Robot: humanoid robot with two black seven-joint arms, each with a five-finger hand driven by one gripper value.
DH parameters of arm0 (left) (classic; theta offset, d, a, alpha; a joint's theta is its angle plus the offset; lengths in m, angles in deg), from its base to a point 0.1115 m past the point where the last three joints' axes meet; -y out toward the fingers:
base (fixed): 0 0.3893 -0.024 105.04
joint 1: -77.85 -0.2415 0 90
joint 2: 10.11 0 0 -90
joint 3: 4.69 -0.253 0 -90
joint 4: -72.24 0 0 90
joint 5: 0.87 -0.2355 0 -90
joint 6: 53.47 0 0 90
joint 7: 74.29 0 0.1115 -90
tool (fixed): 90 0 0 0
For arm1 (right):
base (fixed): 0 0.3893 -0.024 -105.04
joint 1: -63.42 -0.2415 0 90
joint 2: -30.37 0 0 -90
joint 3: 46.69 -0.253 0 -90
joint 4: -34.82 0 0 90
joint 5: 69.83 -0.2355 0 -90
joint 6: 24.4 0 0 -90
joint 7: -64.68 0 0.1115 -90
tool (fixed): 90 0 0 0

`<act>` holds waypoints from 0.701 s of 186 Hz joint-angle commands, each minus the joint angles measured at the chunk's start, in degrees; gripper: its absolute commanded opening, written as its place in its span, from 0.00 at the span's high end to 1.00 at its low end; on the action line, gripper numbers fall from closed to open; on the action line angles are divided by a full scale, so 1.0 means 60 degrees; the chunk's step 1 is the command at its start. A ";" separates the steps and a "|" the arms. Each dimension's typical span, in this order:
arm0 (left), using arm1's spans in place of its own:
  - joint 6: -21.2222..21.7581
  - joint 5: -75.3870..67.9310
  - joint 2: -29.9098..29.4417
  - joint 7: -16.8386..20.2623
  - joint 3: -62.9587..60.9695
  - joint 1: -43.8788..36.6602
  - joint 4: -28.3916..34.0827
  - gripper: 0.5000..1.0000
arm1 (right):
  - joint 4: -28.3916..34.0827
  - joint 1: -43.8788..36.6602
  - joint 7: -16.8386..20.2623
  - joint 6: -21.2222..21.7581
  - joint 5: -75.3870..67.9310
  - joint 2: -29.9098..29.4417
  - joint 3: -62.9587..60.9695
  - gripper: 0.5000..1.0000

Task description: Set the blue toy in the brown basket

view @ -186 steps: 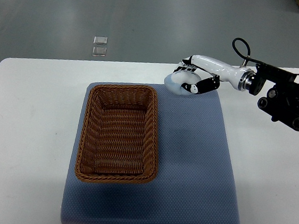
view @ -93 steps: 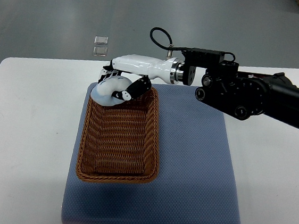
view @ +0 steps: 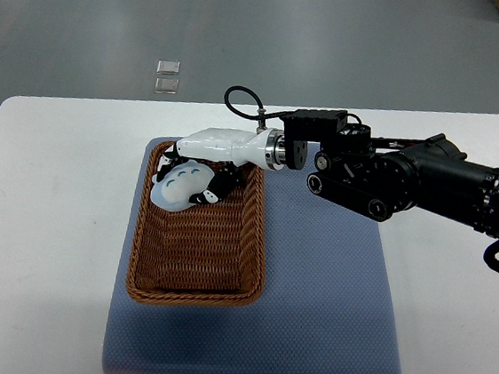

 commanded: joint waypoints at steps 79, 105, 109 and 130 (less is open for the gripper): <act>0.0000 0.0000 0.0000 0.0000 0.0007 0.0015 0.0022 0.00 | -0.0069 0.0149 0.0249 -0.0100 -0.2210 0.0454 -0.1159 0.19; 0.0000 0.0000 0.0000 0.0000 0.0007 0.0044 0.0022 0.00 | -0.0318 0.0838 0.0982 -0.0319 -0.3193 0.0967 -0.2346 0.19; 0.0000 0.0000 0.0000 0.0000 0.0007 0.0044 0.0022 0.00 | -0.0376 0.0985 0.1055 -0.0407 -0.3281 0.1011 -0.2566 0.19; 0.0000 0.0001 0.0000 0.0000 0.0007 0.0074 0.0022 0.00 | -0.0479 0.1965 0.1363 -0.0817 -0.3442 0.1319 -0.3752 0.19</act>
